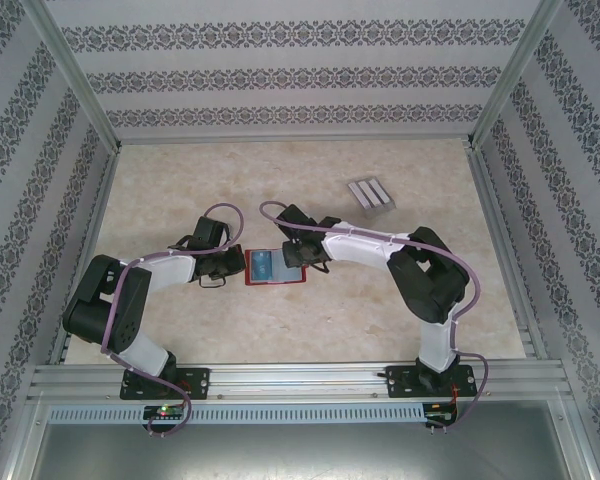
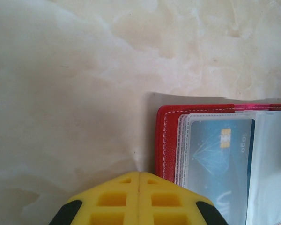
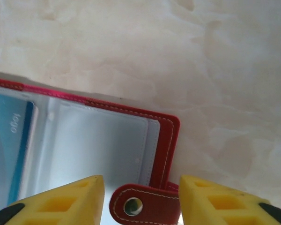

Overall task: Put the credit cards into the card holder
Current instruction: Close the card holder at the center of the table.

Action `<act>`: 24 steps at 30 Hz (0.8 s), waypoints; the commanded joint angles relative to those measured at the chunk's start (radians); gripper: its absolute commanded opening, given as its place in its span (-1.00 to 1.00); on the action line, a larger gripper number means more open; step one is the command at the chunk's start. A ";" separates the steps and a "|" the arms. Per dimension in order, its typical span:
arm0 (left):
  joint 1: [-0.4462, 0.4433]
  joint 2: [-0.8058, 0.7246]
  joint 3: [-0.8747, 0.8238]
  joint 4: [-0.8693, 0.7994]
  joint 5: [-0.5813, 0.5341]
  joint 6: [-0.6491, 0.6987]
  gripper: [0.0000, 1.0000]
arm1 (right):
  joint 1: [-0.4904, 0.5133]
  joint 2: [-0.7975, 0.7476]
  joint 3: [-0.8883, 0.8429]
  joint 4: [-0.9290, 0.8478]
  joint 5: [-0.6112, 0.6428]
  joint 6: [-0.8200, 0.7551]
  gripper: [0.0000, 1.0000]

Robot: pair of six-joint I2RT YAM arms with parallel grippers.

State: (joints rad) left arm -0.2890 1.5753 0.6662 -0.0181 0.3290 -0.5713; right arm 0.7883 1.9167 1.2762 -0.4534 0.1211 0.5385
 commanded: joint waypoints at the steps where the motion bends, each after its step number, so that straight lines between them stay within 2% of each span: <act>1: -0.008 -0.002 -0.007 -0.052 -0.028 0.019 -0.92 | 0.005 -0.005 -0.009 -0.042 0.043 -0.002 -0.21; 7: -0.007 0.000 -0.007 -0.052 -0.031 0.017 -0.93 | -0.024 -0.075 -0.069 -0.035 0.050 -0.008 -0.57; 10: -0.008 -0.004 -0.010 -0.044 -0.026 0.016 -0.94 | -0.037 -0.081 -0.074 -0.034 0.034 -0.019 -0.69; 15: -0.009 -0.007 -0.008 -0.053 -0.030 0.024 -1.00 | -0.039 -0.108 -0.113 0.031 -0.030 -0.027 -0.66; 19: -0.009 -0.010 -0.015 -0.041 -0.042 0.025 -1.00 | -0.043 -0.120 -0.109 0.011 -0.015 -0.034 -0.29; 21: -0.008 -0.004 -0.008 -0.047 -0.035 0.025 -1.00 | -0.045 -0.126 -0.115 0.017 -0.013 -0.039 -0.28; 24: -0.008 -0.004 -0.013 -0.037 -0.031 0.022 -1.00 | -0.053 -0.125 -0.104 0.006 -0.021 -0.051 -0.41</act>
State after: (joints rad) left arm -0.2890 1.5753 0.6662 -0.0181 0.3286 -0.5709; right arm 0.7475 1.8267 1.1709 -0.4404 0.1101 0.5056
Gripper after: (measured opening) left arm 0.050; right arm 0.312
